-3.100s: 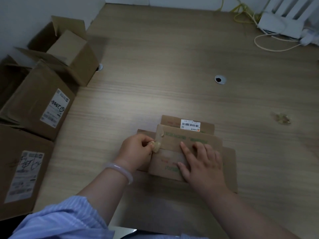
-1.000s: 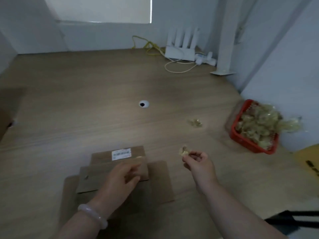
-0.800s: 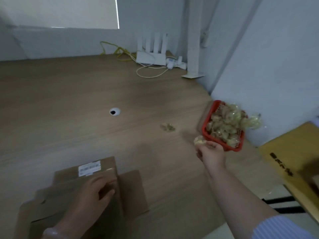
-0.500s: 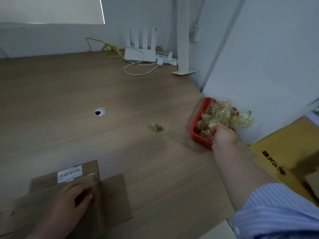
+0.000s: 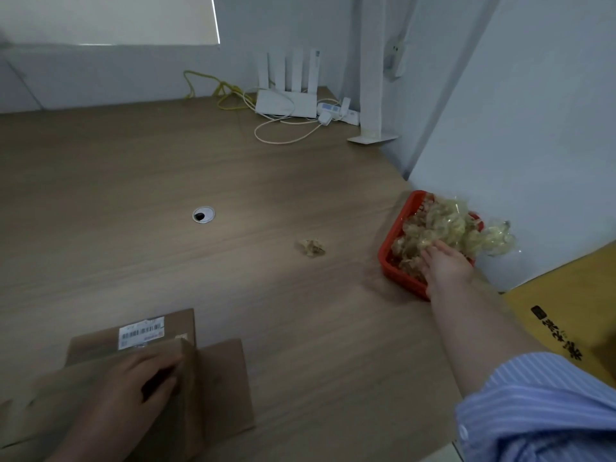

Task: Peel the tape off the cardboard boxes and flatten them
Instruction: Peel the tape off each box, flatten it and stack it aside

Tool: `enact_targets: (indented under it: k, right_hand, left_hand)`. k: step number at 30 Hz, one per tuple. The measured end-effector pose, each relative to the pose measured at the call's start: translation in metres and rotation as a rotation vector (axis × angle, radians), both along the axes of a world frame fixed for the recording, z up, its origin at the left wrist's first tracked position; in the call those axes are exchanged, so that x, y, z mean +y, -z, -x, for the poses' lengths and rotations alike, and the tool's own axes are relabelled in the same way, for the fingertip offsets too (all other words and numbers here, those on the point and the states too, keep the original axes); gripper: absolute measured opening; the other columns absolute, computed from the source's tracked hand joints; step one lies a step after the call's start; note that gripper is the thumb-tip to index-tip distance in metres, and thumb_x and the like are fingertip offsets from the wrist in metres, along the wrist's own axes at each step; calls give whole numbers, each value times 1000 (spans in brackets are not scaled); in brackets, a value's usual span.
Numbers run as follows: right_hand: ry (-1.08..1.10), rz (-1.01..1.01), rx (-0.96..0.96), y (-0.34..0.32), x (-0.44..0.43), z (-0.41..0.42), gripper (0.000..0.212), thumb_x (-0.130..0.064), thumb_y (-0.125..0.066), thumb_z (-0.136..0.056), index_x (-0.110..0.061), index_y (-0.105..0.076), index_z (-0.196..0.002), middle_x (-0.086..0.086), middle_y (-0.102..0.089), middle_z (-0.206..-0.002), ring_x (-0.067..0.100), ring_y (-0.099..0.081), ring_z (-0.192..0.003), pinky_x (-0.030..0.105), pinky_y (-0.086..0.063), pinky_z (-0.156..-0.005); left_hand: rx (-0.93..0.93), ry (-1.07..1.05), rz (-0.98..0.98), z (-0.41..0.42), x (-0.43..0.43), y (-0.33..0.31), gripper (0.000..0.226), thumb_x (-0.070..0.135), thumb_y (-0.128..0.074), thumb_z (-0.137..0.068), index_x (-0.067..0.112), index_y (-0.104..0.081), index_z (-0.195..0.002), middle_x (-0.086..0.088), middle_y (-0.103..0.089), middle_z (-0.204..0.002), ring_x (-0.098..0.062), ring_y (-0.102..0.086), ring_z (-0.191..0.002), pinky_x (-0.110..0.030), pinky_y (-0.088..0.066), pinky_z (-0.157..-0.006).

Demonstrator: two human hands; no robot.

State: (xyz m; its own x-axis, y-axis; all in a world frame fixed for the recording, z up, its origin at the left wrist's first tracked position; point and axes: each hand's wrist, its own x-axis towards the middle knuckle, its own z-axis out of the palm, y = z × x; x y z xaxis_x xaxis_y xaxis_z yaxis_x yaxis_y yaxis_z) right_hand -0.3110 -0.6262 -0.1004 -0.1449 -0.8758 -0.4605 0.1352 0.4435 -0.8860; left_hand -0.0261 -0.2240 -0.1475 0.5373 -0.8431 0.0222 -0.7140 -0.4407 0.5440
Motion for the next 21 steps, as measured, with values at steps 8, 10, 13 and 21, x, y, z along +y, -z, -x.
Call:
enact_targets:
  k: [8,10,13,21]
  right_hand:
    - [85,-1,81,6,0,-5,11,-5,-58,-91,-12,-59,-99,9,-68,-101,15,-69,-83,33,-57,-83]
    - [66,-3,31,6,1,-6,29,-5,-49,-96,-9,-58,-124,9,-63,-116,16,-66,-91,29,-55,-86]
    - [5,23,76,6,6,-8,37,-9,-49,-97,-14,-53,-133,8,-60,-123,14,-63,-89,29,-54,-85]
    - [-579,148,354,21,114,-74,17,-14,-56,-94,-11,-60,-111,12,-68,-98,24,-66,-87,40,-54,-78]
  left_hand:
    - [5,0,-40,-3,3,1,35,5,-82,-67,23,-74,-97,9,-66,-97,-15,-62,-91,-34,-46,-84]
    - [32,-12,-50,-1,3,-2,38,2,-83,-66,23,-74,-97,9,-66,-97,-15,-62,-91,-31,-45,-84]
    - [51,-10,-29,2,3,-6,41,1,-82,-67,27,-72,-97,8,-64,-95,-15,-60,-90,-27,-44,-85]
    - [46,-137,-93,1,27,-17,26,18,-68,-84,25,-69,-109,13,-58,-115,-11,-53,-107,-25,-38,-95]
